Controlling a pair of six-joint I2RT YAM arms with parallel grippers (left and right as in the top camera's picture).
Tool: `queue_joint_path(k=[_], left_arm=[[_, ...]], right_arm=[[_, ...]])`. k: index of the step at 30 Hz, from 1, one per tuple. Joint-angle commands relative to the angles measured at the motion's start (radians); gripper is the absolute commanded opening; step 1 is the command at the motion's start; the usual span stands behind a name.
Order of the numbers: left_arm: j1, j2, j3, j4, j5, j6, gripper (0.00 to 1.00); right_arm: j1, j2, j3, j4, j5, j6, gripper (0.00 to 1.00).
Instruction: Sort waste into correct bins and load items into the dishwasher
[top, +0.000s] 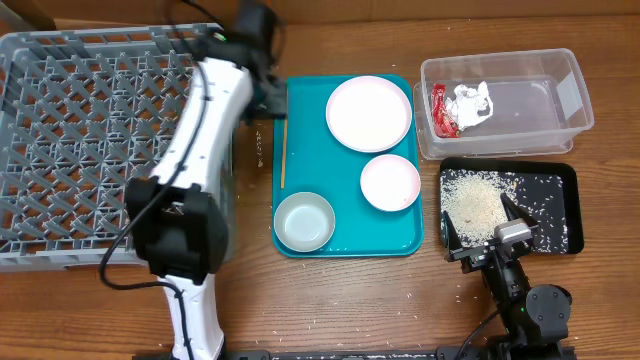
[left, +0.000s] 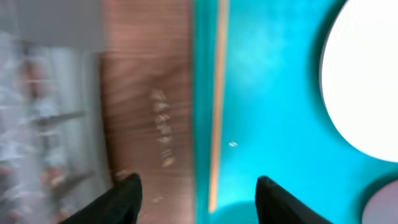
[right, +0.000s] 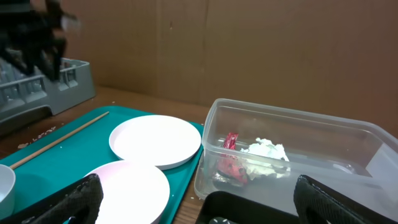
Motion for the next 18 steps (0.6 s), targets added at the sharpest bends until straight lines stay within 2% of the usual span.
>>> queue_joint_path(k=[1, 3, 8, 18], left_arm=[[-0.009, -0.001, -0.117, 0.082, 0.031, -0.077, 0.58], [-0.01, -0.001, -0.17, 0.143, 0.063, -0.084, 0.53], [-0.016, -0.001, -0.29, 0.274, 0.109, -0.094, 0.5], [-0.023, -0.001, -0.43, 0.373, 0.145, -0.105, 0.45]], right_arm=[[-0.001, -0.012, -0.011, 0.003, 0.01, -0.003, 1.0], [-0.001, -0.012, -0.011, 0.003, 0.01, -0.003, 1.0], [-0.001, -0.012, -0.011, 0.003, 0.01, -0.003, 1.0], [-0.001, -0.012, -0.011, 0.003, 0.01, -0.003, 1.0]])
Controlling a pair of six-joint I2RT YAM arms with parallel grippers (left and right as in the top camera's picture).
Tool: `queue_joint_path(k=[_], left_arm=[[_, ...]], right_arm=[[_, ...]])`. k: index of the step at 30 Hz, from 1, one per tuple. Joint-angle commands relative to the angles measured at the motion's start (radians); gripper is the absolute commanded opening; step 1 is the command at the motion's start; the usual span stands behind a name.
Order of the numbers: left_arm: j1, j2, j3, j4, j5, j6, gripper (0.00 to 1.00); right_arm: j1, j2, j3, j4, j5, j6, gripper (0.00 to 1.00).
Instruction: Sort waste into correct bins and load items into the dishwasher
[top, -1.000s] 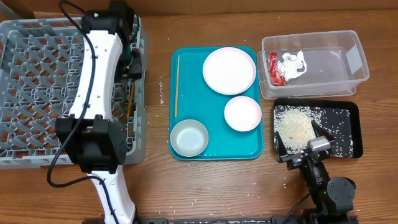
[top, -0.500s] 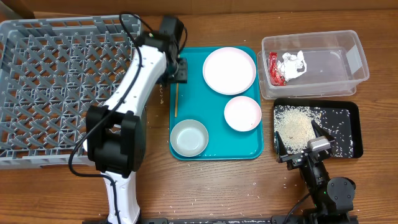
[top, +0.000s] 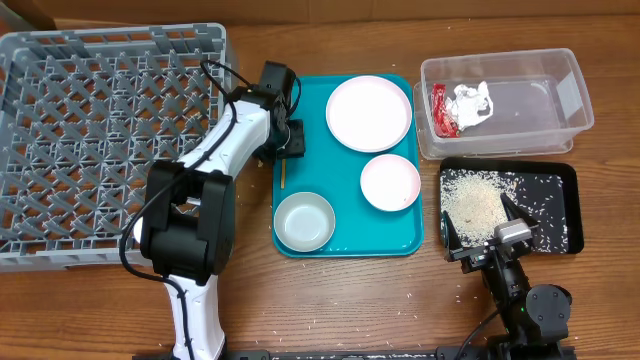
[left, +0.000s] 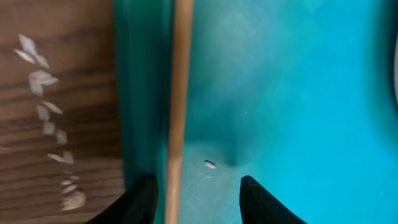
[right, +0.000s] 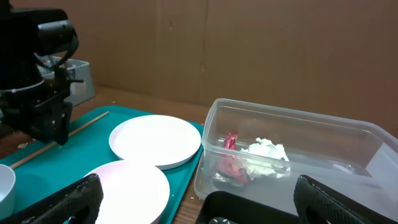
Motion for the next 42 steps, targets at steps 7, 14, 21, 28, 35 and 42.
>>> queue_joint_path(k=[7, 14, 21, 28, 35, 42], left_arm=[[-0.008, -0.005, -0.079, 0.014, 0.033, -0.018, 0.17], [0.0, -0.014, -0.008, -0.058, 0.111, -0.018, 0.04], [0.037, -0.071, 0.325, -0.362, 0.045, 0.056, 0.04], [0.08, -0.145, 0.475, -0.56, -0.362, 0.122, 0.04], [0.185, -0.111, 0.406, -0.572, -0.375, 0.122, 0.04], [0.209, -0.09, 0.389, -0.572, -0.246, 0.197, 0.29]], right_arm=[[-0.001, -0.012, -0.011, 0.003, 0.01, -0.004, 1.0], [-0.001, -0.012, -0.011, 0.003, 0.01, -0.004, 1.0], [-0.001, -0.012, -0.011, 0.003, 0.01, -0.004, 1.0], [-0.001, -0.012, -0.011, 0.003, 0.01, -0.004, 1.0], [-0.001, -0.012, -0.011, 0.003, 0.01, -0.004, 1.0], [-0.001, -0.012, -0.011, 0.003, 0.01, -0.004, 1.0]])
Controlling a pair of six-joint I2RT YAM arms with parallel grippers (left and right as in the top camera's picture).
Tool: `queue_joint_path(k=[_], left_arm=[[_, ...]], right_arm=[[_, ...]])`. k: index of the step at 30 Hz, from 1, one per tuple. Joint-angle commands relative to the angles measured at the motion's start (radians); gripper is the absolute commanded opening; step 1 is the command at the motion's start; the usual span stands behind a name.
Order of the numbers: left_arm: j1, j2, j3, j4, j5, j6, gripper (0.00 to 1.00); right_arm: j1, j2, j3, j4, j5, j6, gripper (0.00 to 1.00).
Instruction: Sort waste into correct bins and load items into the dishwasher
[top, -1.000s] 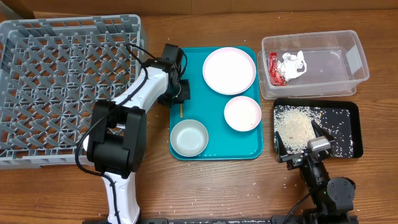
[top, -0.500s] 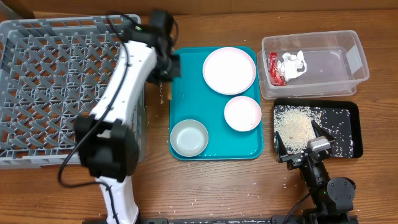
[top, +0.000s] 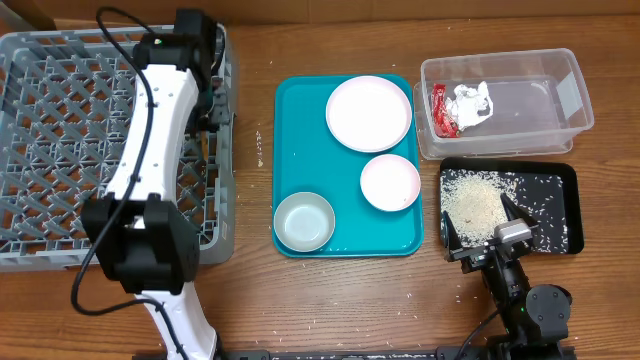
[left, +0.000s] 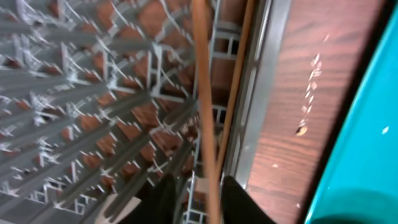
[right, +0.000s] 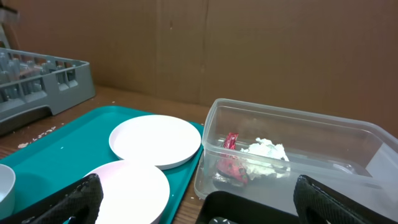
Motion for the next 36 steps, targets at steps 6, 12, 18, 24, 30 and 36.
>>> queue_joint_path(k=[6, 12, 18, 24, 30, 36], left_arm=[[-0.021, -0.047, 0.254, -0.16, 0.187, 0.034, 0.46], [-0.108, -0.112, 0.298, -0.222, 0.299, -0.05, 0.5], [-0.271, -0.111, 0.14, -0.212, 0.286, -0.132, 0.45], [-0.47, -0.101, -0.123, 0.135, 0.313, -0.132, 0.51], [-0.626, -0.014, -0.224, 0.327, 0.237, -0.243, 0.52], [-0.663, 0.127, -0.225, 0.407, 0.183, -0.36, 0.48]], right_arm=[[-0.001, -0.012, -0.011, 0.003, 0.01, -0.004, 1.0], [-0.001, -0.012, -0.011, 0.003, 0.009, -0.004, 0.99], [-0.001, -0.012, -0.011, 0.003, 0.009, -0.004, 1.0], [-0.001, -0.012, -0.011, 0.003, 0.009, -0.004, 1.0], [-0.001, -0.012, -0.011, 0.003, 0.009, -0.004, 1.0], [-0.001, -0.012, -0.011, 0.003, 0.009, -0.004, 1.0]])
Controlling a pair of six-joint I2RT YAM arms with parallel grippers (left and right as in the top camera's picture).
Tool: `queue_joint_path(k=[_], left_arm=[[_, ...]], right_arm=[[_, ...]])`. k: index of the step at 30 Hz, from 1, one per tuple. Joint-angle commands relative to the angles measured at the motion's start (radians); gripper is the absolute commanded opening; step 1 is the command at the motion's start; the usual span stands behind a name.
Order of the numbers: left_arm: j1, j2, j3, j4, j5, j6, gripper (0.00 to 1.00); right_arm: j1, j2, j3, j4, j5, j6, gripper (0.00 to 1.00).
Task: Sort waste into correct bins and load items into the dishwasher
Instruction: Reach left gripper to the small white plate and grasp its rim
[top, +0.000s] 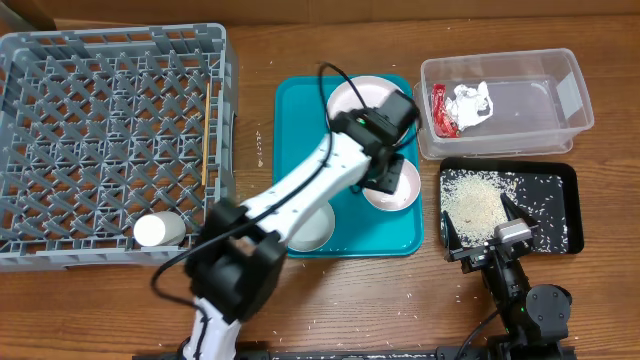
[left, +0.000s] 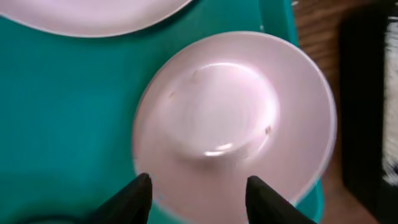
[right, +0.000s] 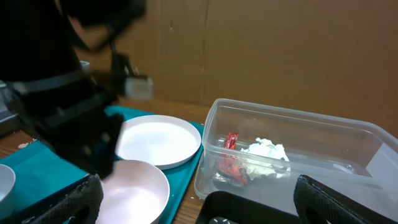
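My left gripper (left: 199, 194) hangs open just above the small pink plate (left: 233, 118), its black fingertips (left: 134, 198) over the plate's near rim. In the overhead view this gripper (top: 385, 168) is over the same plate (top: 400, 195) on the teal tray (top: 290, 110). The large white plate (top: 350, 105) and a pale bowl (top: 318, 228) also sit on the tray, both partly under my arm. A wooden chopstick (top: 207, 135) lies in the grey dish rack (top: 60, 60). My right gripper (top: 497, 236) rests open, empty, at the black tray's near edge.
A clear bin (top: 520, 75) holding red and white waste (top: 460, 105) stands at the back right. In front of it a black tray (top: 555, 180) holds spilled rice. A white cup (top: 158, 230) lies in the rack's front part. Rice grains dot the wood beside the tray.
My left gripper was shut on a chopstick over the rack's right side. Now the chopstick lies in the rack, and the gripper is open over the small pink plate. The right arm stayed still.
My left gripper was open near the chopstick at the tray's left edge, then low astride it. Later the chopstick was off the tray and held over the rack. Now it lies in the rack and the gripper is open above the pink plate.
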Motion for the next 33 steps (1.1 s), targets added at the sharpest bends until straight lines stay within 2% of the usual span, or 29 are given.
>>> queue_joint_path(k=[1, 3, 5, 11, 13, 18, 21, 24, 30, 33], left_arm=[[0.011, 0.087, -0.013, -0.001, -0.045, -0.098, 0.44], [0.016, 0.113, -0.013, -0.037, -0.033, -0.123, 0.34], [0.02, 0.121, -0.012, -0.047, -0.029, -0.123, 0.31], [0.026, 0.062, 0.058, -0.095, -0.005, -0.098, 0.29], [0.028, 0.027, 0.106, -0.138, -0.034, -0.085, 0.35], [0.046, -0.042, 0.167, -0.245, -0.159, -0.071, 0.6], [0.071, -0.033, 0.152, -0.294, -0.17, -0.07, 0.6], [0.095, -0.013, 0.096, -0.273, -0.159, -0.057, 0.59], [0.113, 0.059, 0.011, -0.167, 0.038, 0.095, 0.47], [0.113, 0.077, 0.006, -0.16, 0.081, 0.116, 0.29]], right_arm=[[-0.001, -0.012, -0.011, 0.003, 0.01, -0.003, 0.99], [-0.001, -0.012, -0.011, 0.003, 0.01, -0.003, 1.0], [-0.001, -0.012, -0.011, 0.003, 0.01, -0.003, 1.0], [-0.001, -0.012, -0.011, 0.003, 0.01, -0.003, 1.0], [-0.001, -0.012, -0.011, 0.003, 0.01, -0.003, 1.0], [-0.001, -0.012, -0.011, 0.003, 0.01, -0.003, 1.0], [-0.001, -0.011, -0.011, 0.003, 0.01, -0.003, 0.99], [-0.001, -0.012, -0.011, 0.003, 0.01, -0.003, 1.0], [-0.001, -0.012, -0.011, 0.003, 0.01, -0.003, 1.0], [-0.001, -0.012, -0.011, 0.003, 0.01, -0.003, 1.0]])
